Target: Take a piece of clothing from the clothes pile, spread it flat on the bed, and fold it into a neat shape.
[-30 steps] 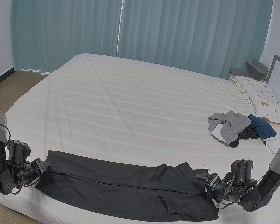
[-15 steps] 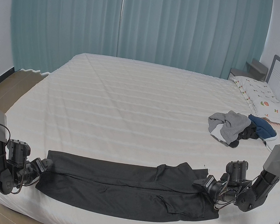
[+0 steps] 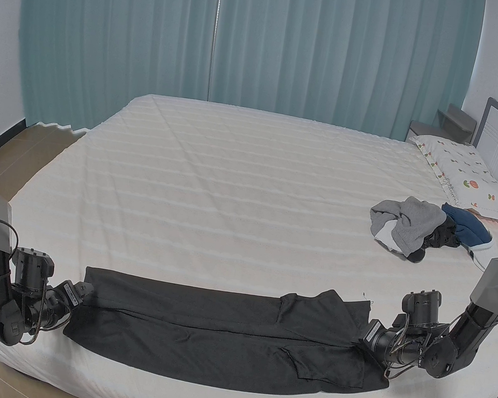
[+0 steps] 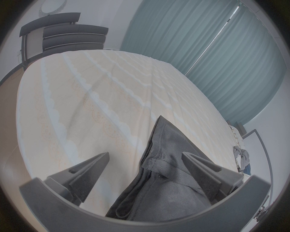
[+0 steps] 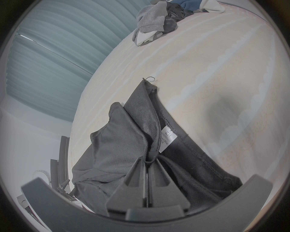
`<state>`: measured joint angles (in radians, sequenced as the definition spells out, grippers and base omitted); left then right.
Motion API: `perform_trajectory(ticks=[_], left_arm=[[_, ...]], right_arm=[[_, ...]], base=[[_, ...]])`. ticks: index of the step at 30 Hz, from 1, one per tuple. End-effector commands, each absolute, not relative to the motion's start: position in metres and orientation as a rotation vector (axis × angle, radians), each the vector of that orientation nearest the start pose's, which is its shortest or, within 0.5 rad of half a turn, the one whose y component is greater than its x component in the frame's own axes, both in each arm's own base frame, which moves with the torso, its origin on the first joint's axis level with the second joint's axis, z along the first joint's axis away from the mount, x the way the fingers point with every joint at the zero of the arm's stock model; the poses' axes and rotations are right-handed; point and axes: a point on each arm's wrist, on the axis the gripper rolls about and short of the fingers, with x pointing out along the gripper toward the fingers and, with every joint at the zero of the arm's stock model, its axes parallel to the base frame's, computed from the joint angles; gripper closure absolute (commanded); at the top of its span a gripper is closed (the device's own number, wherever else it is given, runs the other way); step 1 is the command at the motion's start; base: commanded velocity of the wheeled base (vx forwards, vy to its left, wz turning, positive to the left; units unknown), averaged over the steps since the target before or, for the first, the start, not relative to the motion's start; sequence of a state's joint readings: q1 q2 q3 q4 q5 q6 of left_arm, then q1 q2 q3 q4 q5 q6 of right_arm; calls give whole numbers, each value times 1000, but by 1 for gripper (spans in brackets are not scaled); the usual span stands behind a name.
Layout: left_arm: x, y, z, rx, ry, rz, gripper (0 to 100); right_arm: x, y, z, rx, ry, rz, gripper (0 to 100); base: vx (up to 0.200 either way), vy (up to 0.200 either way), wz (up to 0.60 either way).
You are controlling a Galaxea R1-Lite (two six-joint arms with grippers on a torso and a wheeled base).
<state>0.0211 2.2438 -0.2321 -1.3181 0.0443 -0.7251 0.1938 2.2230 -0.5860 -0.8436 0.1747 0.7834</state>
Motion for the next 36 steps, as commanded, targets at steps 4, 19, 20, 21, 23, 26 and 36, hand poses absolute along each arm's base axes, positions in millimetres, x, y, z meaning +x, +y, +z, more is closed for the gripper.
perform_trajectory(ticks=[4, 19, 20, 21, 23, 26, 36], left_arm=[[262, 13, -17, -697, 609, 327, 0], [319, 16, 2, -720, 495, 265, 0], [324, 15, 1, -720, 503, 261, 0], [328, 14, 1, -723, 512, 252, 0], [332, 11, 0, -734, 528, 226, 0], [334, 9, -3, -741, 546, 195, 0], [340, 2, -28, -735, 601, 195, 0]], right_arm=[[311, 64, -9, 719, 870, 8, 0], [322, 30, 17, 810, 770, 4, 0], [323, 28, 16, 813, 768, 1, 0], [323, 27, 16, 815, 768, 1, 0], [323, 27, 16, 816, 770, 4, 0], [323, 27, 16, 817, 770, 5, 0], [323, 28, 16, 816, 773, 7, 0]], base=[[0, 0, 0], [0, 0, 0], [0, 0, 0], [0, 0, 0], [0, 0, 0], [0, 0, 0], [0, 0, 0]])
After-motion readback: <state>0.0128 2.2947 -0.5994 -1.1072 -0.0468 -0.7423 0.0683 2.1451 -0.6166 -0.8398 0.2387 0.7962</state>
